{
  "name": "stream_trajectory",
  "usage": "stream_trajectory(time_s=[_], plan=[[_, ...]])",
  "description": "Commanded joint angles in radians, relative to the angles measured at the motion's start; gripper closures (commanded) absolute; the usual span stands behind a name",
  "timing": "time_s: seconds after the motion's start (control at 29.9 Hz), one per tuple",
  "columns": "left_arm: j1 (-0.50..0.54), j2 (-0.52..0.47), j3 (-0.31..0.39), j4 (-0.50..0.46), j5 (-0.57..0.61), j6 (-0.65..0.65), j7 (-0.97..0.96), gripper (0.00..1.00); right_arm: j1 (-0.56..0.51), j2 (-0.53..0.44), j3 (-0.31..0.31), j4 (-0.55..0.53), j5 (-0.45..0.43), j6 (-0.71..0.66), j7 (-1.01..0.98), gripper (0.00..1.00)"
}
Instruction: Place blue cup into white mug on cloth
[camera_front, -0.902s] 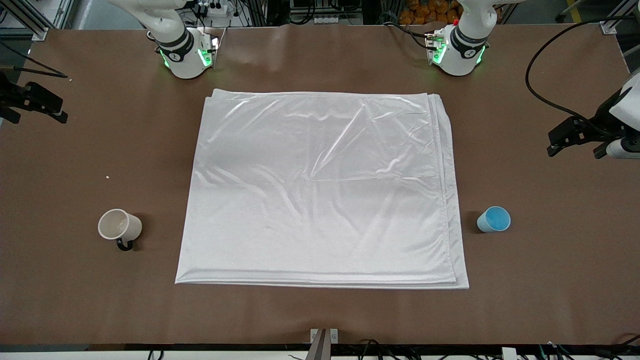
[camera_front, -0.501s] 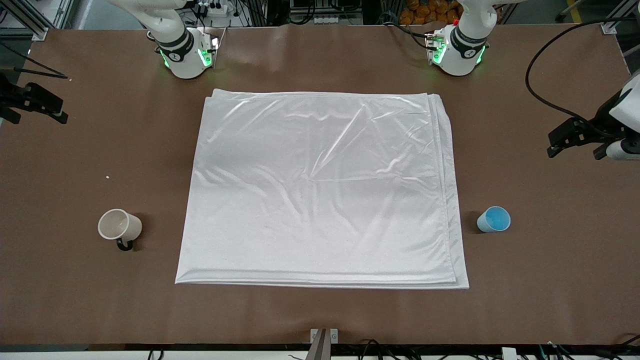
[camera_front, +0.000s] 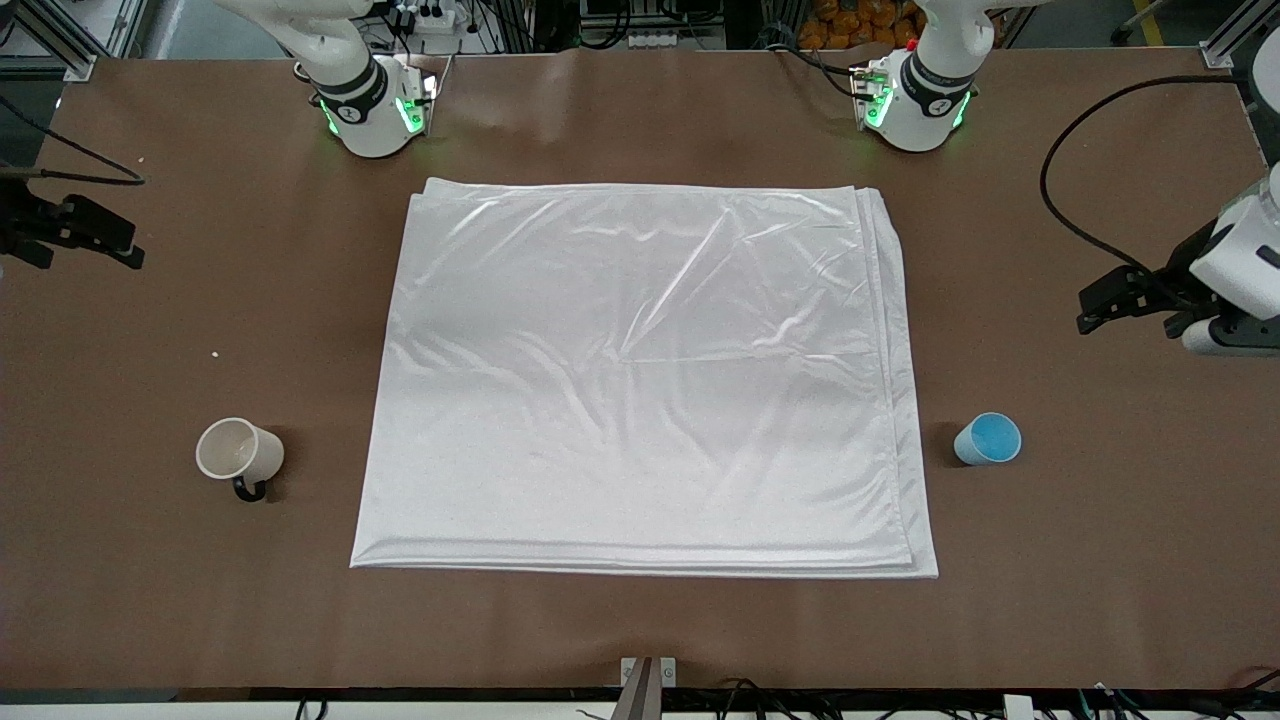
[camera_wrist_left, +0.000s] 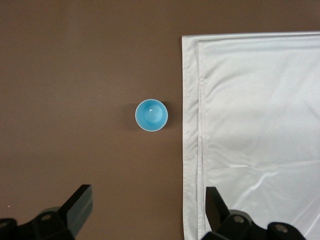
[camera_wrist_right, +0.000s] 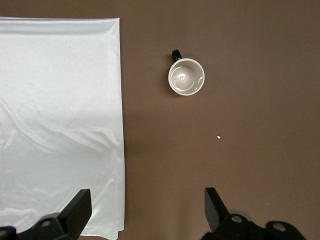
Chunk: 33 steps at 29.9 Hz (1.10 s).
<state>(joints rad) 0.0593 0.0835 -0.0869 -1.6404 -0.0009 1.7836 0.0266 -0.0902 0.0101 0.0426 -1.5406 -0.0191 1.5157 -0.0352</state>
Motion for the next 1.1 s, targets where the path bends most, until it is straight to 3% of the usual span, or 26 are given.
stream_trajectory(time_s=[0.0,0.17,0.43,0.77,1.07], plan=[[0.02,0.091,-0.004,0.011,0.009,0.065,-0.007,0.0,-0.016,0.05,0.003,0.0,-0.015,0.02,-0.014,0.0],[0.043,0.163,-0.004,-0.022,0.009,0.152,-0.005,0.0,-0.045,0.126,0.005,-0.006,-0.01,0.053,-0.015,0.0],[0.053,0.173,-0.001,-0.18,0.009,0.372,-0.008,0.0,-0.048,0.241,0.005,-0.003,-0.01,0.129,-0.019,0.0],[0.054,0.271,-0.001,-0.187,0.087,0.444,-0.013,0.0,-0.006,0.336,0.006,0.005,-0.03,0.245,-0.022,0.0],[0.068,0.343,-0.002,-0.193,0.087,0.517,-0.016,0.0,0.02,0.424,0.011,0.04,-0.071,0.311,-0.087,0.0]])
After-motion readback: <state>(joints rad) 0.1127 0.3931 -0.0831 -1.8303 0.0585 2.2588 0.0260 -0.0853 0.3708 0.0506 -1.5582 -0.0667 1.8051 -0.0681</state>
